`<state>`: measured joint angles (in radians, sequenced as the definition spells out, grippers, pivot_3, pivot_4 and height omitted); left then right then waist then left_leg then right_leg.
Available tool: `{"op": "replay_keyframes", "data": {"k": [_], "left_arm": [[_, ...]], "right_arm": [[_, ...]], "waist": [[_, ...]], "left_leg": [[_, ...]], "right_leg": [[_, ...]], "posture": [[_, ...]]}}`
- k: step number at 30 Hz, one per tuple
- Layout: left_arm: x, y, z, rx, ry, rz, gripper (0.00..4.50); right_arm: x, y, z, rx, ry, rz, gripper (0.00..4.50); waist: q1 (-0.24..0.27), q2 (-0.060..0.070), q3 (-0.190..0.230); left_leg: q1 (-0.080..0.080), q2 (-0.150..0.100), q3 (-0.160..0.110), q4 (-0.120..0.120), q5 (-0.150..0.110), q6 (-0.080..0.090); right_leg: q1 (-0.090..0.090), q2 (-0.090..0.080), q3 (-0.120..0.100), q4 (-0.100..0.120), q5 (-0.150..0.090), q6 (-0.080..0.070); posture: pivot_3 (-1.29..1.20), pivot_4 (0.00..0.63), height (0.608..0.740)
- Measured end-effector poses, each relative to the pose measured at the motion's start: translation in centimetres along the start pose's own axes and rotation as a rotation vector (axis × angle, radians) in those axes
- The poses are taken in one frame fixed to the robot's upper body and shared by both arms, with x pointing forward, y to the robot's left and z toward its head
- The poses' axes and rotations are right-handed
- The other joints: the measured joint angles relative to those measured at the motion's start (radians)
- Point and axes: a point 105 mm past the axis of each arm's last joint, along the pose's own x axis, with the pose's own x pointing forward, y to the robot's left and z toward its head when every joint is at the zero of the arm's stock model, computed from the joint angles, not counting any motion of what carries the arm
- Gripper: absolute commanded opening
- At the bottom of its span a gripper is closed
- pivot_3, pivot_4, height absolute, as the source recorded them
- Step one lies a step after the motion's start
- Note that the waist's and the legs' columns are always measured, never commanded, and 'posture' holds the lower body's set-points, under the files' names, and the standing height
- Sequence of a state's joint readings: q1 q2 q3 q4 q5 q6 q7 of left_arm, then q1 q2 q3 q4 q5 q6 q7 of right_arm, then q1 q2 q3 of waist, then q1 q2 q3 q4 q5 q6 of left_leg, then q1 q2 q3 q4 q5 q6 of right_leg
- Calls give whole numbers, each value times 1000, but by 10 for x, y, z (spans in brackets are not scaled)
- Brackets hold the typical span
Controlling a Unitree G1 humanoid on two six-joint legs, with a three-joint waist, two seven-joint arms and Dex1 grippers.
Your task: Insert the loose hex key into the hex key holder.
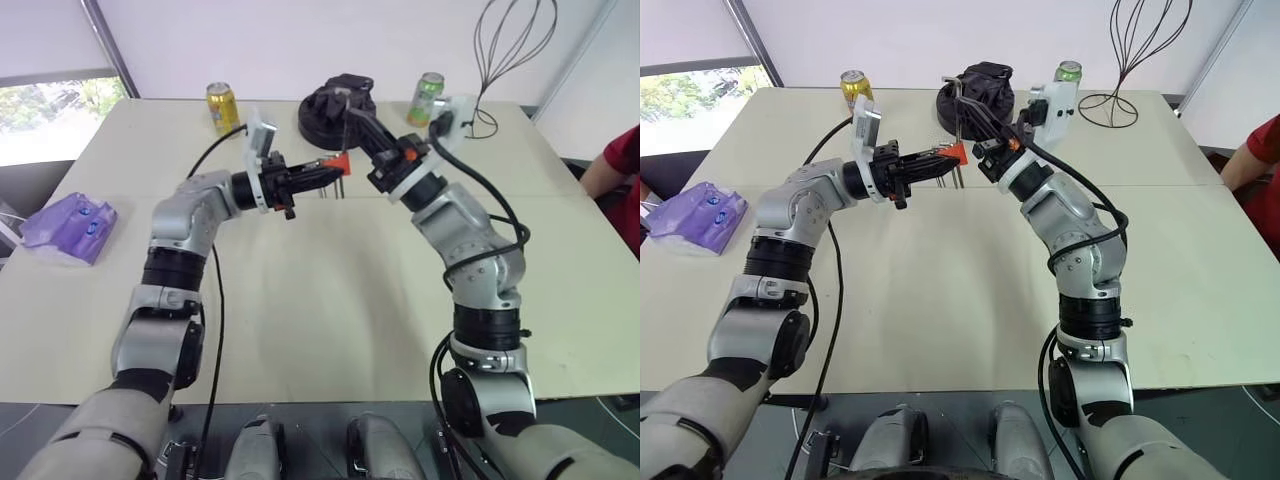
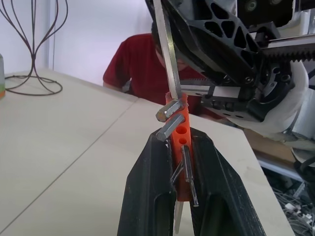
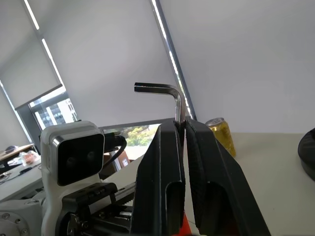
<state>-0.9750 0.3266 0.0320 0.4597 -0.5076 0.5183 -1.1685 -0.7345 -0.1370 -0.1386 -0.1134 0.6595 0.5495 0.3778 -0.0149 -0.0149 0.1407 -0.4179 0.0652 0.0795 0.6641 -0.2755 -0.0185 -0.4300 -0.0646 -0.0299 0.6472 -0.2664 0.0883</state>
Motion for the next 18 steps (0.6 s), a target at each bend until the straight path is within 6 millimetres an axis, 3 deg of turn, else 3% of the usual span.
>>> {"op": "replay_keyframes", "data": {"k": [18], "left_arm": [[-2,0,-3,1,6,22,0]], "right_arm": [[1,-2,-4,-19,8,12,49]], "waist": [[0,0,0]], "left_leg": [[0,0,0,0,0,0]], "right_leg": [[0,0,0,0,0,0]], "posture": [[0,150,740]]}}
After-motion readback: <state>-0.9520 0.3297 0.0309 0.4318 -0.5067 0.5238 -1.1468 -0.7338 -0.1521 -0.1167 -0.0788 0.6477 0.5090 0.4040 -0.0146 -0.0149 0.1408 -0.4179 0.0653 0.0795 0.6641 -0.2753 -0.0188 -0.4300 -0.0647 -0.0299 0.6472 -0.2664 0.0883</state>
